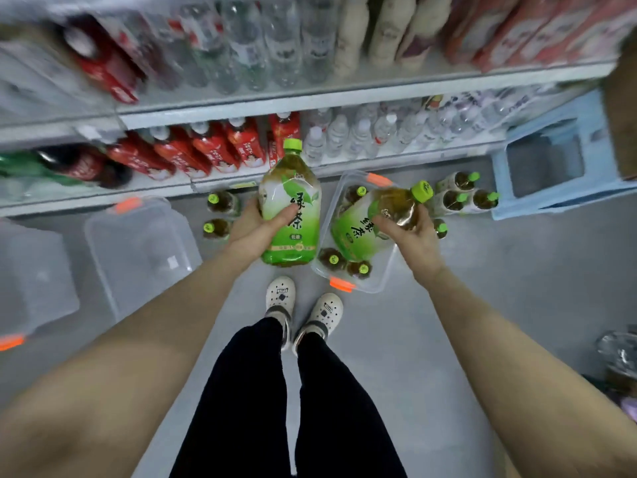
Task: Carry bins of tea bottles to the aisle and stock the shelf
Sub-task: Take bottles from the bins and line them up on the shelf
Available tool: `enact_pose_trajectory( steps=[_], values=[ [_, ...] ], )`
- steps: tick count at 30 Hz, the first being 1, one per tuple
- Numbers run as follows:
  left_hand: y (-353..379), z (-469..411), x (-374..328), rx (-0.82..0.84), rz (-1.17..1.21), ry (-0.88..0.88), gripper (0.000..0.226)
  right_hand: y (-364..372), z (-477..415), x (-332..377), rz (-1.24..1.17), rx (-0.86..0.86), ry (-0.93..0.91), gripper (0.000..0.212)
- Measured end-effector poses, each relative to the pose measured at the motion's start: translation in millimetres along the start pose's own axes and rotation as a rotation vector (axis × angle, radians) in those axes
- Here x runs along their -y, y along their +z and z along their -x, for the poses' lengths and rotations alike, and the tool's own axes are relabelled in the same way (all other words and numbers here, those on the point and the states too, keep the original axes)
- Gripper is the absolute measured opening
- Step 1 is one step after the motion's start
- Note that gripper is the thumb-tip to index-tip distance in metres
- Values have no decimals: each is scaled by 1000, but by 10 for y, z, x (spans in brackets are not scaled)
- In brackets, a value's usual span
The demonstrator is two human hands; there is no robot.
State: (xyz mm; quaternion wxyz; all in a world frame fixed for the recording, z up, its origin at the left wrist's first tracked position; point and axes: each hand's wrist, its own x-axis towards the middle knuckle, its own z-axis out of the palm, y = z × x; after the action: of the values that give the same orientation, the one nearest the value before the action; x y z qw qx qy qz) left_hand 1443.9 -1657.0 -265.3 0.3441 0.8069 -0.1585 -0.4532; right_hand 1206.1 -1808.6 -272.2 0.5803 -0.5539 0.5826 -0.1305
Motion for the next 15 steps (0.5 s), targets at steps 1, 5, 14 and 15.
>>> enact_pose_trajectory(
  steps=[1, 5, 14, 15],
  values=[
    [-127, 165, -101, -12, 15, 28, 71, 12, 143, 189, 18, 16, -31, 55],
    [-672, 736, -431, -87, 100, 94, 94, 81, 641, 904, 90, 49, -243, 50],
    [-1950, 1718, -882, -213, 198, 315, 96, 506, 1649, 2537, 110, 130, -684, 63],
    [-2111, 1816, -909, -231, 214, 351, 108, 564, 1774, 2709, 116, 136, -736, 61]
  ],
)
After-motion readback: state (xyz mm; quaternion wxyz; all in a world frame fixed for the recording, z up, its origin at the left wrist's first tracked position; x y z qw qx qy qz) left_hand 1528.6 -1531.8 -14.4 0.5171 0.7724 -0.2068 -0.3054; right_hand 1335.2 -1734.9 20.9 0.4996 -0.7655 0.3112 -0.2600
